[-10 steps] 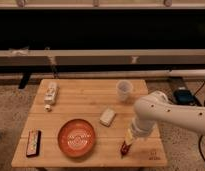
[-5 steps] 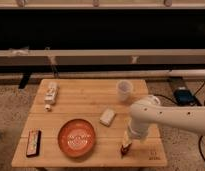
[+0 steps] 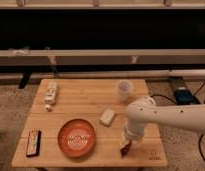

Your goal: Place the pepper in the ceramic bowl

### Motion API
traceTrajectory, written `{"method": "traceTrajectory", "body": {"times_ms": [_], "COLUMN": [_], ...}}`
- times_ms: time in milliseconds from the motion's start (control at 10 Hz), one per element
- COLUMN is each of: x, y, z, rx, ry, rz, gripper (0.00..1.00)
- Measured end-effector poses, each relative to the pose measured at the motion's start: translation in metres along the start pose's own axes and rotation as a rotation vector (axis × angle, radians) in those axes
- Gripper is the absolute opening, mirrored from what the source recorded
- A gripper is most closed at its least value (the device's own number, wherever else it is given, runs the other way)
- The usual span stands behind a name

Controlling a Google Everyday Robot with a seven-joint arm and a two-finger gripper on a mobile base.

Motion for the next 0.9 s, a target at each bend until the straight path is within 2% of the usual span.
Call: {"method": "traceTrajectory", "body": {"times_ms": [900], "x": [0.000], "y": [0.008], "z": [0.027], "rx": [-0.005], "ry": [0.032], "rz": [0.017], "gripper": [0.62]}}
